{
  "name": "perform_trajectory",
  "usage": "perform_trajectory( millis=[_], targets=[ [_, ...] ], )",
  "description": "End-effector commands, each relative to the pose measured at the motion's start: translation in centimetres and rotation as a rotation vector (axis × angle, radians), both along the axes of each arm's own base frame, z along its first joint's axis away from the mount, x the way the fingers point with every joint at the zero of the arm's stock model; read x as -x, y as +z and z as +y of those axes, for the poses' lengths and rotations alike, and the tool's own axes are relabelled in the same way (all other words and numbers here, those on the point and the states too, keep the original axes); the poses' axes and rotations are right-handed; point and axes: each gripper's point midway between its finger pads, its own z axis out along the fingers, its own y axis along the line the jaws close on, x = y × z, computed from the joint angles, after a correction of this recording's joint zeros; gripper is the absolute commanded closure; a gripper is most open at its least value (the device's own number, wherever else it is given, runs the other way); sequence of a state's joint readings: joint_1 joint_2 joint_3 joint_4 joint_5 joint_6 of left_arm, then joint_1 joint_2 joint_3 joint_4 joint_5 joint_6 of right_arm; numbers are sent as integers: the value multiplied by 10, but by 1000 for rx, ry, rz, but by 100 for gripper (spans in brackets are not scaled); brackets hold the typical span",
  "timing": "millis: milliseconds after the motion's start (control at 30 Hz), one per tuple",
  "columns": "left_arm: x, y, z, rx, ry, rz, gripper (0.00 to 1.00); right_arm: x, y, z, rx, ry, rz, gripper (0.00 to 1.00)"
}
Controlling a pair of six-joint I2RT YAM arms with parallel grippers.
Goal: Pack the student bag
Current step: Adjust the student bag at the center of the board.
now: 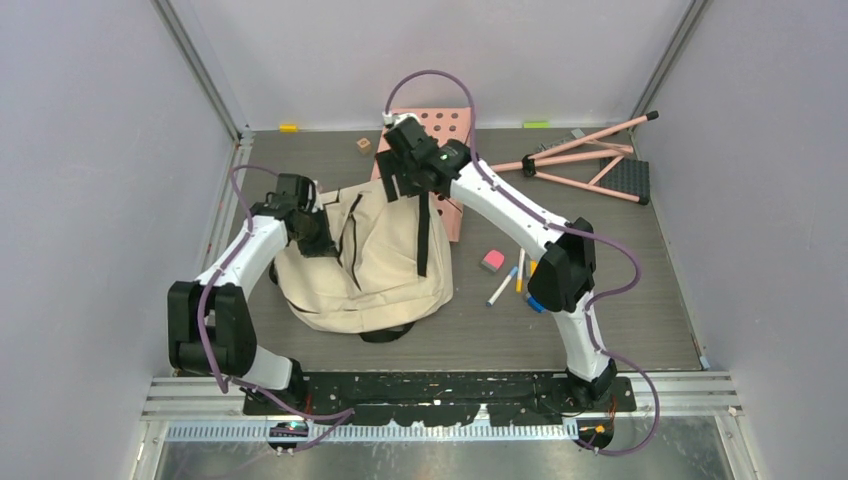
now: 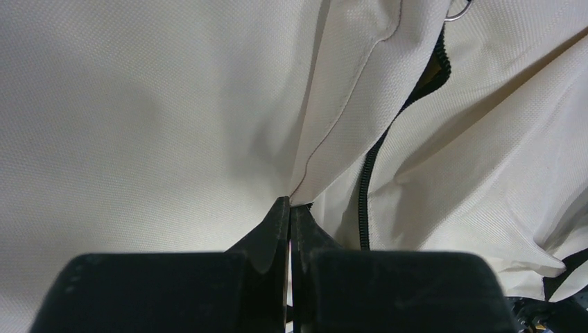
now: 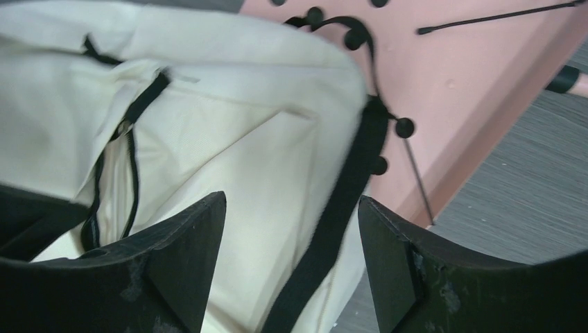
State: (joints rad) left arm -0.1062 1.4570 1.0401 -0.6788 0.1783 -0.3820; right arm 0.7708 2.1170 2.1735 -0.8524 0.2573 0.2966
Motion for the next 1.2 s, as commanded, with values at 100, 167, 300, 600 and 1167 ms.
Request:
perform_trajectory(
  millis=[100, 167, 300, 600, 1167],
  targets=[
    [1, -20, 20, 30, 50, 54, 100, 51, 14, 49, 33, 182, -48, 20],
    [-1, -18, 17, 69, 48, 44, 100, 64, 14, 63, 19, 216, -41, 20],
    [-5, -8, 2, 160, 8, -16, 100, 98, 6, 92, 2, 290, -22, 19],
    [7, -12, -2, 251, 64, -50, 100, 157, -30, 120, 129, 342, -48, 19],
    [11, -11, -1, 311, 96, -78, 100, 134, -75, 105, 332, 185, -146, 22]
  ],
)
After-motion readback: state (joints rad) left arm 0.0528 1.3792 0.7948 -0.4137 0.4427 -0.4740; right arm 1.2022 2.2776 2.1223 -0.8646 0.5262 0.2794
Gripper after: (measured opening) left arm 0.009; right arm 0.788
